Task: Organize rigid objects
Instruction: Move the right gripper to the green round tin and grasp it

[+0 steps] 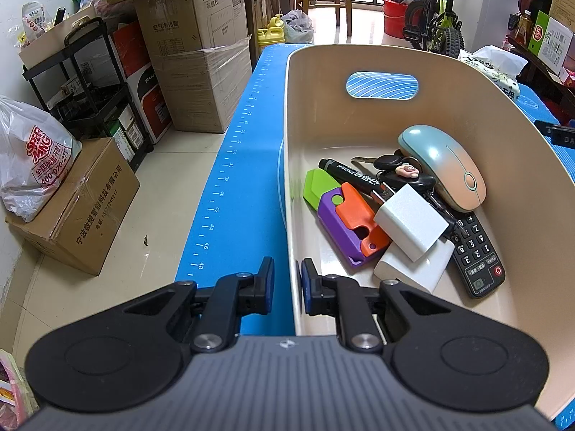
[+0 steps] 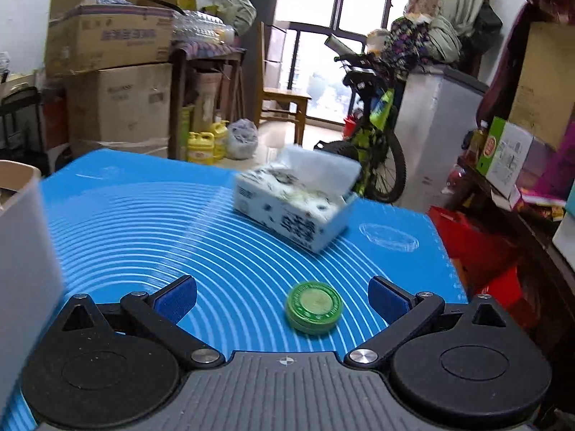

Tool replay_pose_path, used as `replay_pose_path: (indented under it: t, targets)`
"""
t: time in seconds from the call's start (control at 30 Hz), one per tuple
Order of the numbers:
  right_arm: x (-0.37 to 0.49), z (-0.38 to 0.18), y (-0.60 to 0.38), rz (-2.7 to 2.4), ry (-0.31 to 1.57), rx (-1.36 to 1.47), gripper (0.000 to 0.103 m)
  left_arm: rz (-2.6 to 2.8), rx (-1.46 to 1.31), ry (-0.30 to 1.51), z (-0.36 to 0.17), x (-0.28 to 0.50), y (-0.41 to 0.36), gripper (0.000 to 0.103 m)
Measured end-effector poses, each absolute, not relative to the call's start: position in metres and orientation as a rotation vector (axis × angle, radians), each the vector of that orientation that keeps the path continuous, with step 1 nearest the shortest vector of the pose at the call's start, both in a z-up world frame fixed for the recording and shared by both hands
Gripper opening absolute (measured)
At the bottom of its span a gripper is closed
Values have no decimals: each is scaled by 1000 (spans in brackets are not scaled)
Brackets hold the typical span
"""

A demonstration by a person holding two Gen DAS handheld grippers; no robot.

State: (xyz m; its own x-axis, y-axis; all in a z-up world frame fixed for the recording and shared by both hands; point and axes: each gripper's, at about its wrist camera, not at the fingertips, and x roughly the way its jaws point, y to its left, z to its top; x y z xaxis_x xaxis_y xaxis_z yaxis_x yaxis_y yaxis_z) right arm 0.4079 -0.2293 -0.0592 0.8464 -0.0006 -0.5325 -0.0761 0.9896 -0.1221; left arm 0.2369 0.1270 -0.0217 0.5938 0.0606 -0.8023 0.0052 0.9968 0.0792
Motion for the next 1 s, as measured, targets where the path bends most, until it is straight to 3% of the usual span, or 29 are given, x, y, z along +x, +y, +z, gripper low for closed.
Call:
replay_pose_path:
  t: [0.43,0.63,1.0]
  targets:
    - [439,-109,-241,-36,597,-87,100,32,77,934,-21,238,127,19]
    - [452,-114,-248,-33,643,-58,87,33,77,934,-22,237,127,19]
    - [449,-111,-249,-16,625,-30,53,33,77,934,-22,237,127,19]
